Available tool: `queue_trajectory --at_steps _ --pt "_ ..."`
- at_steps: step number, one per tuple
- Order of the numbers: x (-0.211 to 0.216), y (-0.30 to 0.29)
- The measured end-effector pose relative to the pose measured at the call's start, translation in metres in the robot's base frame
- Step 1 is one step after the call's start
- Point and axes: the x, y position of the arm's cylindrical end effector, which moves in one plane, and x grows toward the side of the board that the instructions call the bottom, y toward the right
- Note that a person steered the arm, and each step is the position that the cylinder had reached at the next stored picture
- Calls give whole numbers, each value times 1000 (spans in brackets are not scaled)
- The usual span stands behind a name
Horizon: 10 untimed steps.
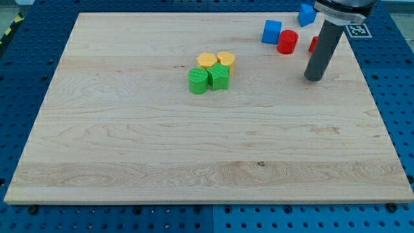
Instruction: Move the red star towards the bottom right of the board
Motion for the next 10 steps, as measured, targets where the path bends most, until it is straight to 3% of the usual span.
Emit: queue_trajectory --at_steps 2,3,4,5,6,7,8,10 --pt "9 21" --pt "10 64" --pt "-32 135" --pt "-70 146" --pt "-102 146" --pt "-102 133" --pt "-104 66" --pt "-42 46"
